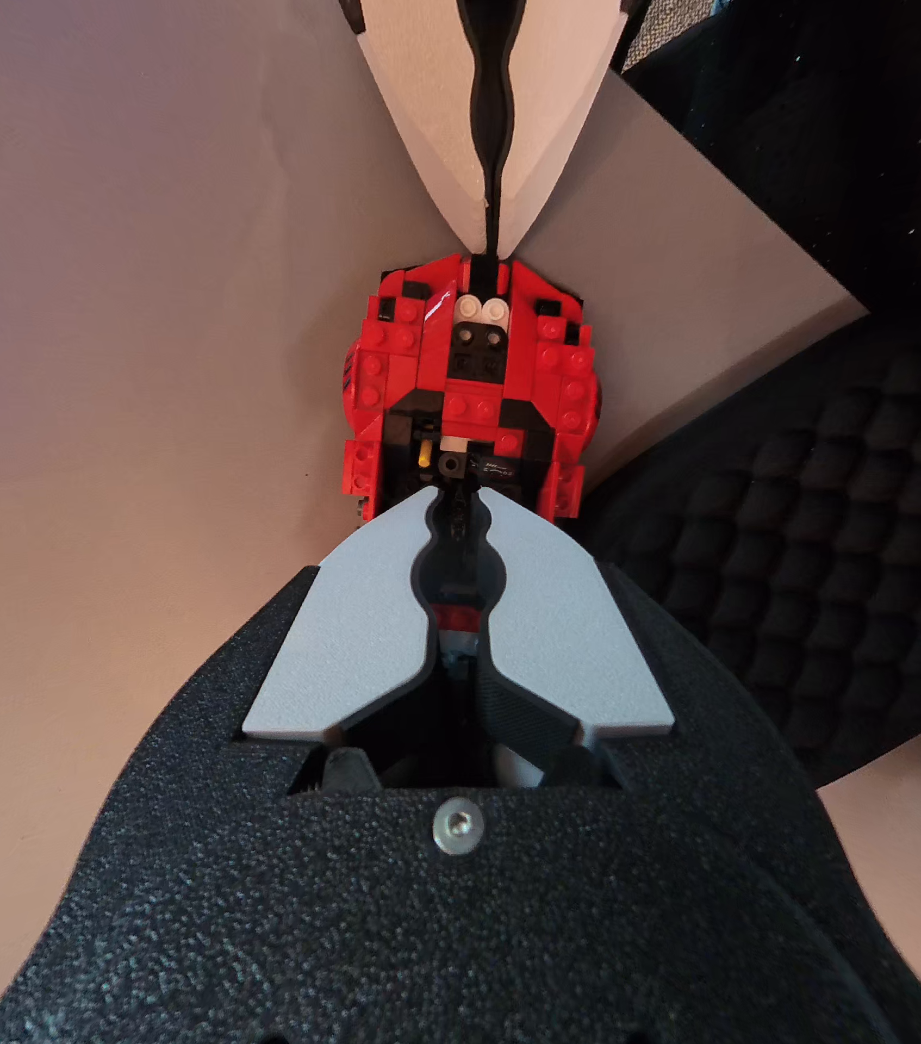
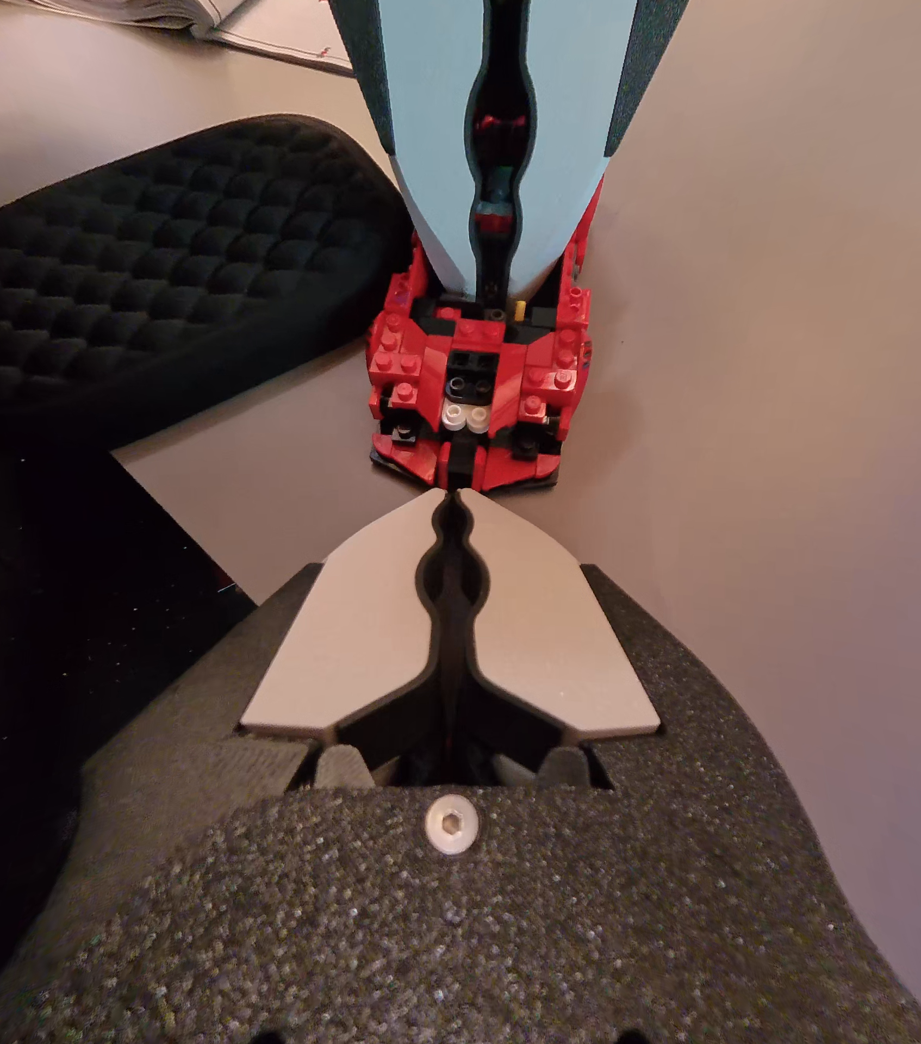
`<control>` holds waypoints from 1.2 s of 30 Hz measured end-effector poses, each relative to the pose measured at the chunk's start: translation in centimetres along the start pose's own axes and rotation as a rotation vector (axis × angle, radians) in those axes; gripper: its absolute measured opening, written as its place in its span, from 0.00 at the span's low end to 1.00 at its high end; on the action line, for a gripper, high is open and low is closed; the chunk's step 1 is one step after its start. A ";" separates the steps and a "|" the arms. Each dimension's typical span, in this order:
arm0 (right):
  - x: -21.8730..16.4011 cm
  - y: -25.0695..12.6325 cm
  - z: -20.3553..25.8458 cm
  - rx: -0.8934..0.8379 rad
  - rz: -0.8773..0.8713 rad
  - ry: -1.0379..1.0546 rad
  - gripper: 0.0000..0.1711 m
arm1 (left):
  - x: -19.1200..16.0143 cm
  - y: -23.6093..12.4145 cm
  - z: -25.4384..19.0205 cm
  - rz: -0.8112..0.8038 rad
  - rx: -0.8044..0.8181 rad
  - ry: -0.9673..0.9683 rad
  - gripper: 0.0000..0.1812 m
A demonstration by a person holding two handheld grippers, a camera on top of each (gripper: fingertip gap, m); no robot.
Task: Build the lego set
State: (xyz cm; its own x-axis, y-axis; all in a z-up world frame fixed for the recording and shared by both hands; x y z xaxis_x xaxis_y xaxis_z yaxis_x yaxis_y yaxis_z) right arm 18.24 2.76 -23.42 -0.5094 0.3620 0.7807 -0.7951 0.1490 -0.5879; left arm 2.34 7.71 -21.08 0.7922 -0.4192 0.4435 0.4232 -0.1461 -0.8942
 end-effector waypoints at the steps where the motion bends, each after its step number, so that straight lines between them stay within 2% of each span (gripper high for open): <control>1: 0.0 0.0 0.0 0.002 0.000 -0.005 0.00 | 0.0 0.0 0.0 0.003 0.000 0.002 0.04; 10: -0.3 -0.6 -0.6 0.035 0.005 -0.003 0.01 | 0.2 0.0 0.0 0.039 -0.009 0.032 0.04; 11: -0.2 -0.5 -0.6 0.034 0.001 0.001 0.07 | 0.2 0.0 0.0 0.037 -0.009 0.030 0.04; 25: -0.2 -0.5 -0.8 0.001 -0.009 -0.031 0.08 | -0.2 -0.2 0.1 0.032 0.015 0.003 0.04; 29: 0.3 -0.5 -0.8 0.000 -0.081 -0.032 0.07 | -0.4 -0.5 -0.2 0.066 0.040 0.003 0.04; 36: 1.1 -0.1 0.0 -0.055 -0.071 -0.057 0.12 | -0.2 -0.5 -0.4 0.075 0.067 0.010 0.04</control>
State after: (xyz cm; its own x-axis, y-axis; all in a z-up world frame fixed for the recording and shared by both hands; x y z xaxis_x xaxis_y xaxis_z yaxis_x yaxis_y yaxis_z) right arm 17.81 3.12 -22.51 -0.4713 0.2959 0.8309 -0.8116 0.2233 -0.5399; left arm 1.78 7.53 -20.73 0.8183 -0.4359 0.3746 0.3918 -0.0539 -0.9185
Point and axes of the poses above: each gripper's, where its closed fingertips meet, y out along the fingers, x out of its top, z = x × y across the jaws, the point moved 8 cm from there along -y, back along the fingers, and after that the axes turned 12 degrees about y, right-handed, at the moved point
